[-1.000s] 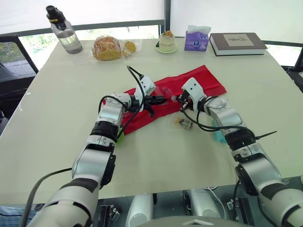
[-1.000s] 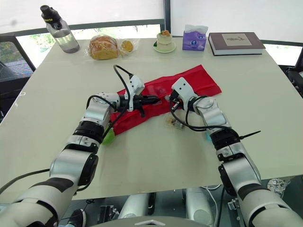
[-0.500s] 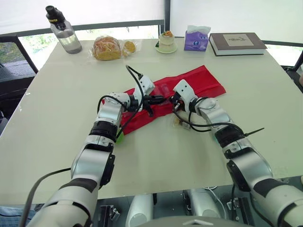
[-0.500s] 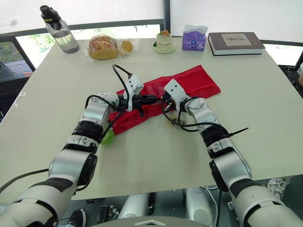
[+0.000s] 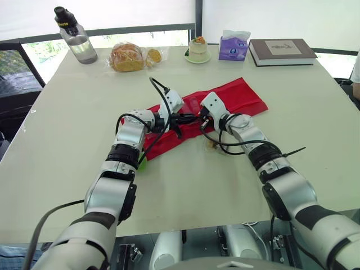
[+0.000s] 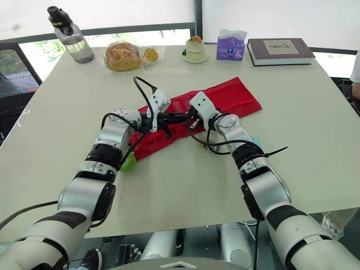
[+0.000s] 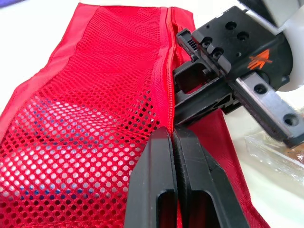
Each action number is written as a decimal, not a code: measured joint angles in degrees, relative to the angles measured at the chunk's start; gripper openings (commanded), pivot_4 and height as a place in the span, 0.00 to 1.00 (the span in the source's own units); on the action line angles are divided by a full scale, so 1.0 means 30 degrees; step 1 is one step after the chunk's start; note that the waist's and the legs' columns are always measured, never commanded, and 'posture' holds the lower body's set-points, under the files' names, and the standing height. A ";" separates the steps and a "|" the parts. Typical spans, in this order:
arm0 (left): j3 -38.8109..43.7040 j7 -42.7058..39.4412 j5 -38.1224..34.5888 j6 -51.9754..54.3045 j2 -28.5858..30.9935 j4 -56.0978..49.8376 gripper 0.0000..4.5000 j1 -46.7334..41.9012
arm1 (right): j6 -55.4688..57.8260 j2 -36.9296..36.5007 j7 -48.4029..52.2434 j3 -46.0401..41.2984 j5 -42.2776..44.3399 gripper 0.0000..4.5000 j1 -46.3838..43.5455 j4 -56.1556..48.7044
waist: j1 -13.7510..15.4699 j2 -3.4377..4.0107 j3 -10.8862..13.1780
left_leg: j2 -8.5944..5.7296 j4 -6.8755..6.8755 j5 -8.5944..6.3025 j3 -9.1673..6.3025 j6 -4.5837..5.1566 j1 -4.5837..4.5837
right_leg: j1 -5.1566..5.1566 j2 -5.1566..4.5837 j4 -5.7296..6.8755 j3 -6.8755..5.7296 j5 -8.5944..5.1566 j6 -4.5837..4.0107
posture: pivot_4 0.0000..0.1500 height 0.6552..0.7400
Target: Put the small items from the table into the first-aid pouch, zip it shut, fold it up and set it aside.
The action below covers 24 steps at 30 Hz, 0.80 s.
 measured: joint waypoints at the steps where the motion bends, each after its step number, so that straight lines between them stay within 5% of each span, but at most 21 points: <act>1: 0.0009 0.0030 -0.0004 -0.0027 0.0032 0.0002 0.00 -0.0010 | 0.0044 -0.0226 0.0434 -0.0035 0.0201 0.03 0.0491 -0.0832 | 0.0009 0.0000 0.0000 | 0.0000 -0.0002 0.0000 -0.0002 0.0000 -0.0002 | 0.0001 0.0000 -0.0003 -0.0002 0.0000 0.0000 | 1.00 1.00; 6: 0.0246 0.0398 -0.0010 0.0053 0.0417 0.0284 0.00 -0.0021 | 0.0838 -0.1834 0.2175 -0.0108 0.0784 0.03 0.2538 -0.4330 | 0.0004 0.0001 0.0001 | -0.0010 0.0004 0.0000 0.0011 0.0000 -0.0010 | 0.0001 -0.0012 -0.0013 0.0007 0.0001 0.0004 | 1.00 1.00; 7: 0.0261 0.0393 -0.0024 -0.0006 0.0398 0.0324 0.00 -0.0054 | 0.1822 -0.2734 0.3012 -0.0525 0.1729 0.03 0.4213 -0.7949 | 0.0016 0.0001 0.0001 | -0.0005 -0.0001 0.0000 -0.0003 0.0000 -0.0001 | 0.0002 -0.0006 -0.0003 0.0002 -0.0001 0.0002 | 1.00 1.00; 10: 0.0282 0.0391 -0.0010 -0.0115 0.0645 0.0471 0.00 -0.0043 | 0.2333 -0.3979 0.3831 -0.1091 0.2802 0.03 0.6252 -1.1543 | 0.0070 0.0001 0.0001 | 0.0003 -0.0022 -0.0001 -0.0016 0.0001 -0.0009 | 0.0003 0.0001 -0.0024 -0.0017 -0.0001 0.0001 | 1.00 1.00; 20: 0.0142 0.0051 0.0396 -0.1777 0.1640 0.1812 0.00 -0.0228 | 0.6239 -0.9962 0.6712 -0.6140 0.9013 0.03 1.3063 -2.1441 | 0.0105 0.0000 0.0002 | 0.0003 -0.0017 -0.0001 0.0015 0.0003 -0.0007 | 0.0018 0.0006 -0.0067 0.0015 -0.0005 0.0005 | 1.00 1.00; 24: 0.0035 -0.0345 0.0467 -0.2247 0.2143 0.2513 0.00 -0.0442 | 0.8036 -1.2343 0.7582 -0.9468 1.1823 0.30 1.5092 -2.3287 | 0.0075 -0.0001 0.0002 | 0.0003 -0.0017 -0.0002 0.0032 0.0004 0.0000 | 0.0019 0.0005 -0.0074 0.0035 -0.0004 0.0007 | 1.00 1.00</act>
